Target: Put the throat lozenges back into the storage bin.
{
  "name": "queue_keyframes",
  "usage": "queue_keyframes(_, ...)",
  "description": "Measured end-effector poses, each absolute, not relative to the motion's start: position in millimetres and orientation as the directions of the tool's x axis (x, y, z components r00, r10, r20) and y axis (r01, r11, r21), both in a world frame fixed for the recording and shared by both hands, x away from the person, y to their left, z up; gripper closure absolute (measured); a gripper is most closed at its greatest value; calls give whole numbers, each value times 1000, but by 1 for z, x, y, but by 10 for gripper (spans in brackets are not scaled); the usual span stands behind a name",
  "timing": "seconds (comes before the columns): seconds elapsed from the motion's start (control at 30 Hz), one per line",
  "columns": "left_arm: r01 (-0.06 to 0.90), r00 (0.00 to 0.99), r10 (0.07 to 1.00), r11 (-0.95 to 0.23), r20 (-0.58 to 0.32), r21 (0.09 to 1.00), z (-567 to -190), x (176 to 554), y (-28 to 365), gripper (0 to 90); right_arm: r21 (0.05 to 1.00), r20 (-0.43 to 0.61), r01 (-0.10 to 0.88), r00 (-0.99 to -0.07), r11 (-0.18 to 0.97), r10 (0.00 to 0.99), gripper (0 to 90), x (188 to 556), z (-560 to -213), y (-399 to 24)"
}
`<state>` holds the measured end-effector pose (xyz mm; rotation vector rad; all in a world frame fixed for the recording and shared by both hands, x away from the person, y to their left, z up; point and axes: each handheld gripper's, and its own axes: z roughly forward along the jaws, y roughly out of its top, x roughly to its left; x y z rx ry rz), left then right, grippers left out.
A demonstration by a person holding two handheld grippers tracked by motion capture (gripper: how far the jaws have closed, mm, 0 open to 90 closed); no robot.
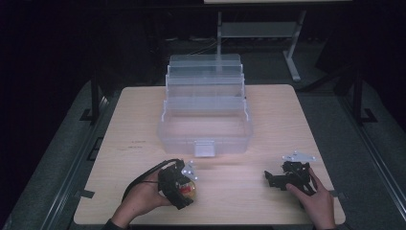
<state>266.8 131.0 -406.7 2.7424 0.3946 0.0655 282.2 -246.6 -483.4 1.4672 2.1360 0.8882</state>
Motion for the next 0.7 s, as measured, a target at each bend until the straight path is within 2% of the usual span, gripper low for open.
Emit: queue_keyframes(0.7, 276, 956, 293, -887, -10, 370, -390, 277, 134, 196, 695, 28, 675, -369, 247, 929, 0, 282, -483, -247)
